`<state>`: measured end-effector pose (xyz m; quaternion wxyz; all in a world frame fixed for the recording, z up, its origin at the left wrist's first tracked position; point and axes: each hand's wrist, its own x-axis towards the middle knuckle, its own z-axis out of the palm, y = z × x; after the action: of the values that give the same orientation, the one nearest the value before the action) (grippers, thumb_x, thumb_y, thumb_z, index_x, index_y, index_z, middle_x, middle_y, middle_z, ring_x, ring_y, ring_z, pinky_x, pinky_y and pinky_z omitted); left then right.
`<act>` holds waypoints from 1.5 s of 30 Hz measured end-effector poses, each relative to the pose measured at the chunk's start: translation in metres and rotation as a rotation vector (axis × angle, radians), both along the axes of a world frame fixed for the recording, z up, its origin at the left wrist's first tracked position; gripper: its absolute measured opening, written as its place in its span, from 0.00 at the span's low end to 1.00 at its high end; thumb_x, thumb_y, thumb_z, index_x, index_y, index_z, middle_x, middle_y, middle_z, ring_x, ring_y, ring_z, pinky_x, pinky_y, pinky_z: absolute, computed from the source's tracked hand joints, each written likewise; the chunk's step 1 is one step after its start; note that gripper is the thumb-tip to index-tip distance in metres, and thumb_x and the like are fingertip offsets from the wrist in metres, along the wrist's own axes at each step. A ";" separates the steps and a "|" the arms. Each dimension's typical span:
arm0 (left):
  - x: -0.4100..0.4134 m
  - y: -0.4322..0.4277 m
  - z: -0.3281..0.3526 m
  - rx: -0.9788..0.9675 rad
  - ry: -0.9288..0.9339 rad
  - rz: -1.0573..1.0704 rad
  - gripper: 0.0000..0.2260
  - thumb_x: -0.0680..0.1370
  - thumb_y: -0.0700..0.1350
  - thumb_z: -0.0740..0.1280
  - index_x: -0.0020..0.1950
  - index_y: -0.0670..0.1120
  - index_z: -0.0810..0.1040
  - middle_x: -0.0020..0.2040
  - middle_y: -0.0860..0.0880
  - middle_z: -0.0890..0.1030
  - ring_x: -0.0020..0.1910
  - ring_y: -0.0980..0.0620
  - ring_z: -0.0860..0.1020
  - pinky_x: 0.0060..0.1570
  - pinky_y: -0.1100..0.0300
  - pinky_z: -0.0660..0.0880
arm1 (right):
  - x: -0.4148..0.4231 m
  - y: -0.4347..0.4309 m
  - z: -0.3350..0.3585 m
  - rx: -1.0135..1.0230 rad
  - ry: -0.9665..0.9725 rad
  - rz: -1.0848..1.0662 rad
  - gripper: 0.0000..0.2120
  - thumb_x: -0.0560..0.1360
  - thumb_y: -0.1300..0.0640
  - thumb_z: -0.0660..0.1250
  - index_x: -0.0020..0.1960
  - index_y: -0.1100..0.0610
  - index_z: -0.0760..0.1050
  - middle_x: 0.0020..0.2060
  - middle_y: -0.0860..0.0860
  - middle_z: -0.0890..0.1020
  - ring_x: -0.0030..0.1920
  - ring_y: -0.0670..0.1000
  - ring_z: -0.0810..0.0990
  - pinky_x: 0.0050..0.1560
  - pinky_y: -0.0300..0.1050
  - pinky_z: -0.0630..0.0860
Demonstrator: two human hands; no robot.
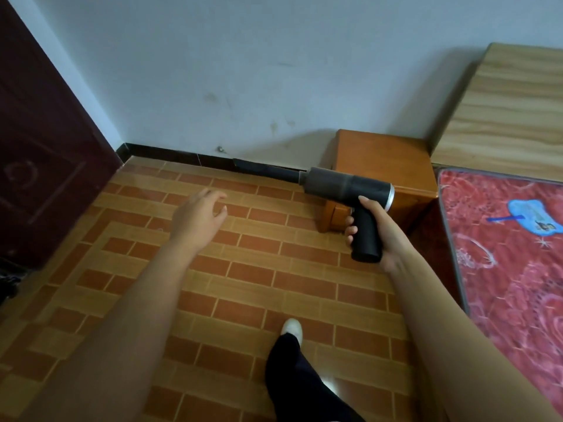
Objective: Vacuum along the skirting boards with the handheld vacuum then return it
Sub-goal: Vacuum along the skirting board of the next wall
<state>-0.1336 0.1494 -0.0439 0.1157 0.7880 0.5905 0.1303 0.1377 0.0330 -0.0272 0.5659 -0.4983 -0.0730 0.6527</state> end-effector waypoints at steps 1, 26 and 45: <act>0.005 0.018 -0.001 -0.006 0.002 -0.004 0.16 0.79 0.45 0.62 0.66 0.48 0.71 0.64 0.50 0.74 0.37 0.57 0.71 0.31 0.67 0.66 | 0.003 0.018 -0.001 -0.006 -0.005 0.001 0.12 0.73 0.49 0.68 0.45 0.57 0.73 0.31 0.51 0.76 0.25 0.46 0.73 0.24 0.37 0.73; 0.044 0.419 -0.040 0.028 0.069 -0.220 0.18 0.79 0.47 0.61 0.69 0.47 0.69 0.64 0.46 0.74 0.48 0.49 0.77 0.38 0.63 0.72 | 0.033 0.365 -0.039 -0.082 -0.013 -0.218 0.12 0.72 0.48 0.68 0.47 0.57 0.75 0.32 0.50 0.77 0.27 0.47 0.74 0.27 0.39 0.74; 0.095 0.641 -0.076 -0.052 0.132 -0.481 0.15 0.78 0.44 0.62 0.64 0.42 0.75 0.62 0.43 0.76 0.62 0.42 0.71 0.57 0.48 0.70 | 0.026 0.510 -0.090 -0.176 -0.013 -0.452 0.12 0.72 0.48 0.68 0.48 0.57 0.74 0.31 0.51 0.77 0.27 0.48 0.74 0.27 0.41 0.73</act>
<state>-0.0387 0.7905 -0.1203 0.1247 0.9094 0.3955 0.0323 0.1636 0.5427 -0.1169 0.6515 -0.5536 0.0941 0.5100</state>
